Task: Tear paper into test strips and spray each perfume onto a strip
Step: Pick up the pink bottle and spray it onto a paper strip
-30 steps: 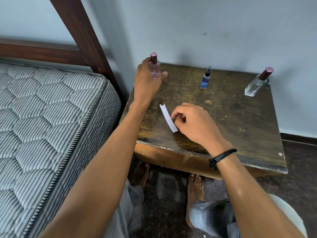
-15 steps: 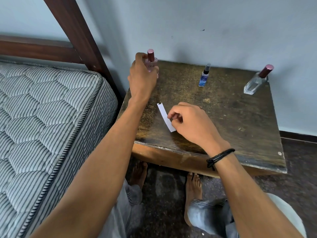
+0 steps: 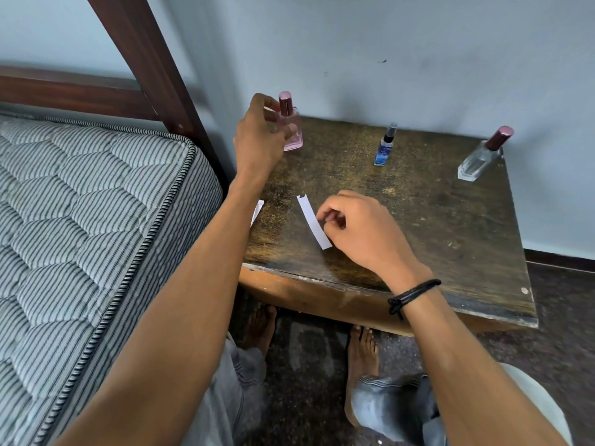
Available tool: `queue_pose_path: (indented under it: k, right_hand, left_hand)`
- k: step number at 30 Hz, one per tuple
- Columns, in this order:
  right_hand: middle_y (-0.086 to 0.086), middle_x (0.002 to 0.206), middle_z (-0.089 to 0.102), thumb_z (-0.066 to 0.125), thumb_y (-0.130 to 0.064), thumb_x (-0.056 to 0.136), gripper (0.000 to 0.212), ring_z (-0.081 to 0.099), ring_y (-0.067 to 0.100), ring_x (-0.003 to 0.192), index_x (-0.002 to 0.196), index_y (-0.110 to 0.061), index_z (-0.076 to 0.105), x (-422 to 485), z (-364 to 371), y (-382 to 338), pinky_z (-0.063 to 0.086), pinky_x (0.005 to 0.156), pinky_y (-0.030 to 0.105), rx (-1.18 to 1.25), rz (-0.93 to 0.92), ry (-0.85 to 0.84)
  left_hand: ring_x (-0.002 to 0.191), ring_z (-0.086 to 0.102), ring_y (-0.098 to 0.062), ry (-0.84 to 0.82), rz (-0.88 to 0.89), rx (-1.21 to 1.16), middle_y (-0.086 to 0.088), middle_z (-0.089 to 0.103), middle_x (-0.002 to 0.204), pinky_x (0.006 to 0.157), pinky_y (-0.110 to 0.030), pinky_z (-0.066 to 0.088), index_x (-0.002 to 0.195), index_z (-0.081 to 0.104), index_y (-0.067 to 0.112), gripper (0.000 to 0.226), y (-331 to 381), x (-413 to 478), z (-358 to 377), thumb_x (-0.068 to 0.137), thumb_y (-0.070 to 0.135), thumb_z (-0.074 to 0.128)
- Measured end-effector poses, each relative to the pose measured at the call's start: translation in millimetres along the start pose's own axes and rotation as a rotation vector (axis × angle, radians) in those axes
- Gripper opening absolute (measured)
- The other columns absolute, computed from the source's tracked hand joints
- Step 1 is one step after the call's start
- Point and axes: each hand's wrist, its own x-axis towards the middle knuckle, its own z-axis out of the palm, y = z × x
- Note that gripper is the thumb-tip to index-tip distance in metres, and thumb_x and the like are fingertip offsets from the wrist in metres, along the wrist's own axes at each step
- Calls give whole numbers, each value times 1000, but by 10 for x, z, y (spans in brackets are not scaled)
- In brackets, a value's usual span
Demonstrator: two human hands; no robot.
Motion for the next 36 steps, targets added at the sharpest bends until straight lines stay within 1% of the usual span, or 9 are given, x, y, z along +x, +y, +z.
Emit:
queue_pose_path:
  k: [2, 8, 13, 17, 21, 25, 28, 31, 36]
  right_hand:
    - [-12, 93, 66, 63, -8, 92, 18, 64, 11, 82, 95, -22, 74, 13, 4, -2, 57, 73, 39, 24, 17, 79]
    - [-5, 101, 65, 69, -6, 92, 26, 62, 2, 83, 114, -20, 70, 95, -31, -24, 56, 74, 21, 237, 106, 351]
    - [-11, 130, 61, 76, -25, 93, 49, 61, -1, 104, 138, -27, 58, 137, -35, -5, 47, 71, 3, 376, 206, 299]
    - [-17, 124, 67, 77, -36, 91, 45, 60, -9, 106, 133, -28, 64, 155, -21, -15, 41, 81, 9, 427, 191, 254]
    - [-20, 115, 69, 77, -37, 91, 32, 54, -23, 98, 120, -28, 69, 175, -6, -12, 36, 77, 9, 459, 207, 259]
    - [-19, 111, 70, 77, -39, 90, 27, 59, -12, 103, 113, -28, 69, 182, 25, -26, 41, 78, 15, 477, 216, 259]
    - [-18, 109, 71, 78, -34, 90, 24, 63, -2, 104, 112, -26, 70, 189, 40, -44, 46, 82, 21, 470, 217, 258]
    - [-17, 107, 72, 78, -33, 90, 24, 64, -1, 101, 112, -24, 71, 188, 44, -64, 47, 83, 20, 489, 211, 240]
    - [-16, 109, 72, 79, -32, 90, 24, 64, -1, 104, 111, -26, 70, 180, 50, -78, 45, 83, 19, 489, 208, 225]
  left_hand:
    - [77, 61, 5, -24, 8, -24, 19, 66, 92, 85, -34, 52, 103, 55, 29, 34, 66, -37, -74, 79, 27, 79]
    - [93, 69, -14, -211, 53, -91, 7, 71, 100, 91, -42, 56, 108, 58, 18, 38, 196, -392, -221, 79, 19, 83]
    - [90, 72, -16, -333, 96, -124, 1, 74, 104, 89, -45, 57, 109, 59, 14, 41, 249, -637, -259, 77, 17, 84]
    - [92, 72, -13, -369, 134, -209, -1, 74, 104, 89, -39, 58, 113, 59, 8, 43, 312, -732, -274, 79, 14, 83]
    - [88, 73, -13, -388, 100, -289, 0, 74, 100, 85, -41, 60, 112, 60, 9, 41, 252, -824, -298, 79, 12, 83]
    - [92, 74, -29, -429, 41, -394, -7, 75, 103, 83, -53, 60, 109, 64, 8, 33, 200, -782, -345, 84, 22, 80]
    - [92, 75, -24, -433, 21, -427, -7, 77, 101, 77, -49, 62, 108, 67, 8, 29, 191, -736, -387, 88, 26, 76]
    - [88, 75, -19, -438, 47, -404, 1, 77, 94, 75, -48, 63, 105, 70, 12, 21, 209, -703, -429, 89, 25, 75]
    - [90, 74, -27, -442, 51, -380, -4, 77, 96, 78, -51, 61, 103, 72, 14, 17, 230, -670, -456, 90, 24, 75]
